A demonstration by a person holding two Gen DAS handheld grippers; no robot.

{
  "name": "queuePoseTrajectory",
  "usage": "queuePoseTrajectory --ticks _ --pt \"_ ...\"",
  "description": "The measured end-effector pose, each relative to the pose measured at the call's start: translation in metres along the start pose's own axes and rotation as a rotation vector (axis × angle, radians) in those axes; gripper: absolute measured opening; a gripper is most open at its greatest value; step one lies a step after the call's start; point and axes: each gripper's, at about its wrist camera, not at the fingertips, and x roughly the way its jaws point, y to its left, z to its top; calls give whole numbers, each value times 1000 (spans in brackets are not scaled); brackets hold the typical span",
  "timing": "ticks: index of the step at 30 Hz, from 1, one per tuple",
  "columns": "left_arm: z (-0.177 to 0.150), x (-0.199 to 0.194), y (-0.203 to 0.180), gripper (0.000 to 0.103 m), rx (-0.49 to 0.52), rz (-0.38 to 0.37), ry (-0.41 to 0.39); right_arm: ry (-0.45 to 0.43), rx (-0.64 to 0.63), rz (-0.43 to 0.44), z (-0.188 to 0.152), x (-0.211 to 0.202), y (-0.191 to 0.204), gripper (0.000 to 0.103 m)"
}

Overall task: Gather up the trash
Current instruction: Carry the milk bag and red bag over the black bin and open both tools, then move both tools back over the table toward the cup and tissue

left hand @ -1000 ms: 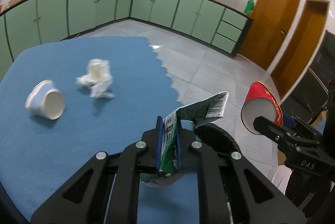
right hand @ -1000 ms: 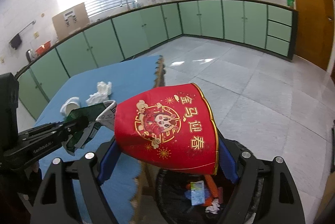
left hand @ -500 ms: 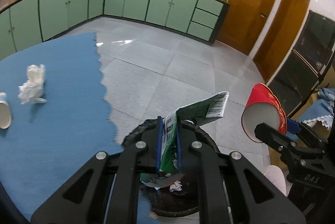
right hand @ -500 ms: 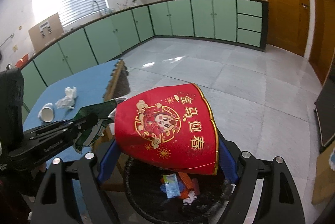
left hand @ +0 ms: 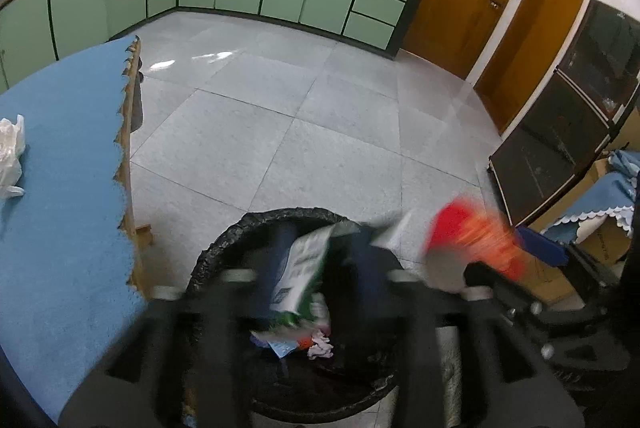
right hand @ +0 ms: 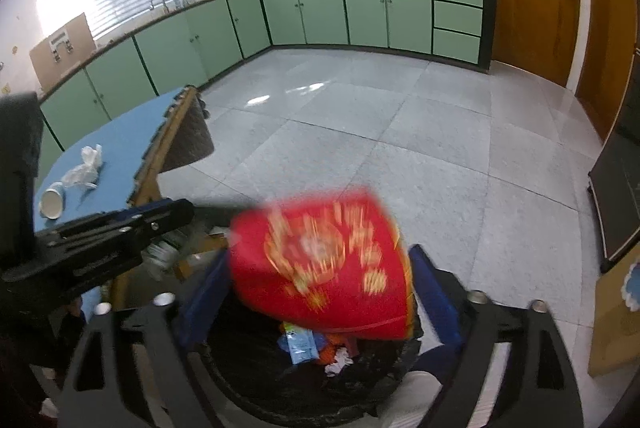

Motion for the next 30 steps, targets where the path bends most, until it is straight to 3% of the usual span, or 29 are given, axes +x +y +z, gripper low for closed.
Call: queuePoseTrajectory --ticks 1,5,14,30 --pt "1 -2 0 61 -3 -11 -13 3 1 -2 0 1 -1 92" --pt "7 -9 -3 62 -1 -38 -43 6 11 -8 1 1 -6 93" --pt "14 -51 10 62 1 9 -144 -63 8 -1 16 -20 9 94" --pt "9 -146 89 66 -61 196 -276 -174 -92 117 58 -40 114 94"
